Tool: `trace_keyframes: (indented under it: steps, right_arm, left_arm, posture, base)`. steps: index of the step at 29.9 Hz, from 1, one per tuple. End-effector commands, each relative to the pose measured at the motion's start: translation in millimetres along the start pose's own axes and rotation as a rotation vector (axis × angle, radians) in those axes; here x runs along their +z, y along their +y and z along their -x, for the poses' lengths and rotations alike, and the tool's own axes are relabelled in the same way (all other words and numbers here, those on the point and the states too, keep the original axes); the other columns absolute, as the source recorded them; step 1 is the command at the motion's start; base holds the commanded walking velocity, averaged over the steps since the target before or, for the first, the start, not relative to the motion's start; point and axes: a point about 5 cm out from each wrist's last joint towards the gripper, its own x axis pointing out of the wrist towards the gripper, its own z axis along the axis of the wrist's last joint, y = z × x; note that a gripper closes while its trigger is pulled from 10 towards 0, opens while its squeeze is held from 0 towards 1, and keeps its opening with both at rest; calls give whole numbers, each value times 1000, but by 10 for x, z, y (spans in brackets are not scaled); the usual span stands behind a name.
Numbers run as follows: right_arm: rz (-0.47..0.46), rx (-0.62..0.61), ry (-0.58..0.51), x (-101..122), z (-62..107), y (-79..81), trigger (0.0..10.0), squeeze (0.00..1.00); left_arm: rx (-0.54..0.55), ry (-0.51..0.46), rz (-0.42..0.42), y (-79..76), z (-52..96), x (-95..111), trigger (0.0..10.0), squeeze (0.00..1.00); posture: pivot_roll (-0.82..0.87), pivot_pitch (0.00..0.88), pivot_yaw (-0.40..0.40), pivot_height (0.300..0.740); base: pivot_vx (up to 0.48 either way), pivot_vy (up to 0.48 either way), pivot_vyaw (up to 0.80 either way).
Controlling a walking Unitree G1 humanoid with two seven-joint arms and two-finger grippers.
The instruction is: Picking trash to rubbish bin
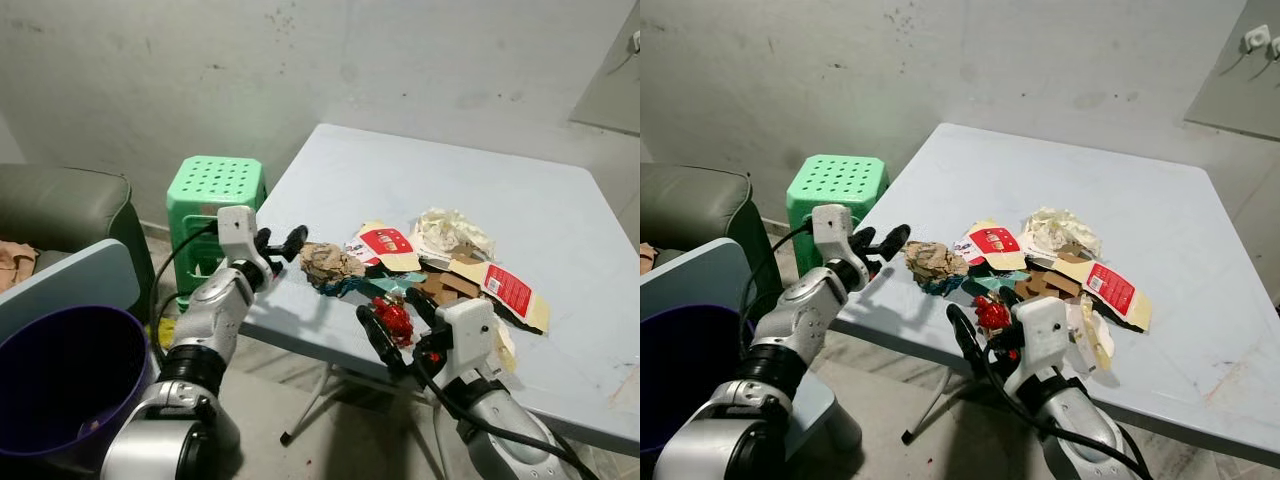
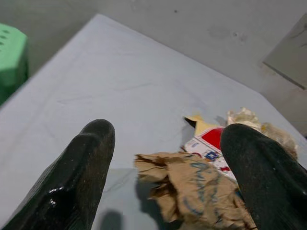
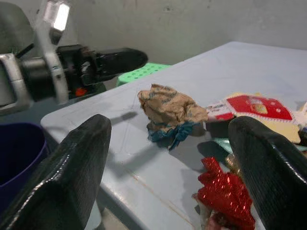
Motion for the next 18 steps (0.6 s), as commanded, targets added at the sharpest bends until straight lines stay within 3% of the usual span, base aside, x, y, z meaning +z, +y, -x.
trace_keyframes:
  steps: [1,7,18]
  right_arm:
    - [5,-7,-8,54,30,15,10000,0]
    - [1,-30,18,44,122,26,10000,0]
    - [-39,-61,37,54,204,72,10000,0]
  left_arm:
    - [-25,-7,-9,-69,-54,49,10000,0]
    - [-47,14,2,-161,-117,8,10000,0]
    - [-36,88,-50,-119,-94,-132,10000,0]
  posture:
    - [-216,6,-45,740]
    - [-245,22,-35,740]
    - [-267,66,-17,740]
  base:
    - [0,0,0]
    - [0,0,0]
    - [0,0,0]
